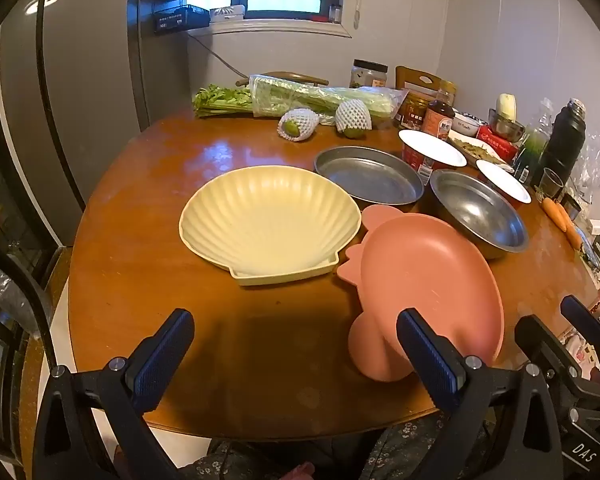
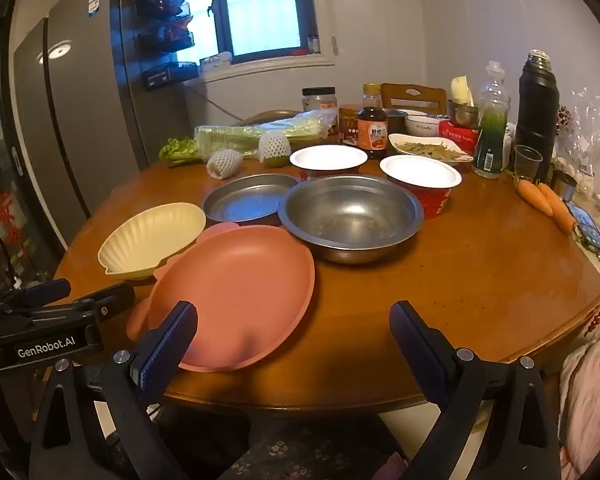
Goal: Organize plates and bowls
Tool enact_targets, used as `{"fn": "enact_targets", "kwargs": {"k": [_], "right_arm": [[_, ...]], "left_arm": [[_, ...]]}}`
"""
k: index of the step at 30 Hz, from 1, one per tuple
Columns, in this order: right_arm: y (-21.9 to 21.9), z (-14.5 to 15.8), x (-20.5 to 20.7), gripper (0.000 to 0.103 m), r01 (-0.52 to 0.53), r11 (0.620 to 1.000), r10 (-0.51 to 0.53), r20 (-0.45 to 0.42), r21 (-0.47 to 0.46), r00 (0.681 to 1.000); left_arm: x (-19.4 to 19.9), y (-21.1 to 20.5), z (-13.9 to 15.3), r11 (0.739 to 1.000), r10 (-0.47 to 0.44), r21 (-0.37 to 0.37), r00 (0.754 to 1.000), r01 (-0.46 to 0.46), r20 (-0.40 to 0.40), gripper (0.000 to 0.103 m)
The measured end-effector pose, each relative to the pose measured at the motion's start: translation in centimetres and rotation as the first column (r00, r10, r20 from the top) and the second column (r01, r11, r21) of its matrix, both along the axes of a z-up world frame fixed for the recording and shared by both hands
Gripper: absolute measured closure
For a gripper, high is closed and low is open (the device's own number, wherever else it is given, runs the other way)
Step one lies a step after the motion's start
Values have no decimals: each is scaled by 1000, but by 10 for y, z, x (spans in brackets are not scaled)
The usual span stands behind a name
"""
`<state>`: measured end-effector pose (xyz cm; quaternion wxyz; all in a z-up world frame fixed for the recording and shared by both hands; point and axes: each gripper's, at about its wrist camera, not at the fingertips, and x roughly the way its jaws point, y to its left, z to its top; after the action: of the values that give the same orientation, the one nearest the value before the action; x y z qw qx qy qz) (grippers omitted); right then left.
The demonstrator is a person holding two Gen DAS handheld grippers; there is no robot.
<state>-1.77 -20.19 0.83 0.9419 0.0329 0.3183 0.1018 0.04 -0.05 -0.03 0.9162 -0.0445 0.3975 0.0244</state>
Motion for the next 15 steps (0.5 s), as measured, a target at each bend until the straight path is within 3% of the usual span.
{"fn": "enact_targets", "kwargs": {"k": [15], "right_arm": [[0, 1, 0, 6, -8, 1000, 8, 5, -12, 1000]], "left_arm": [[-4, -17, -5, 1000, 2, 2, 1000, -2, 2, 1]]}}
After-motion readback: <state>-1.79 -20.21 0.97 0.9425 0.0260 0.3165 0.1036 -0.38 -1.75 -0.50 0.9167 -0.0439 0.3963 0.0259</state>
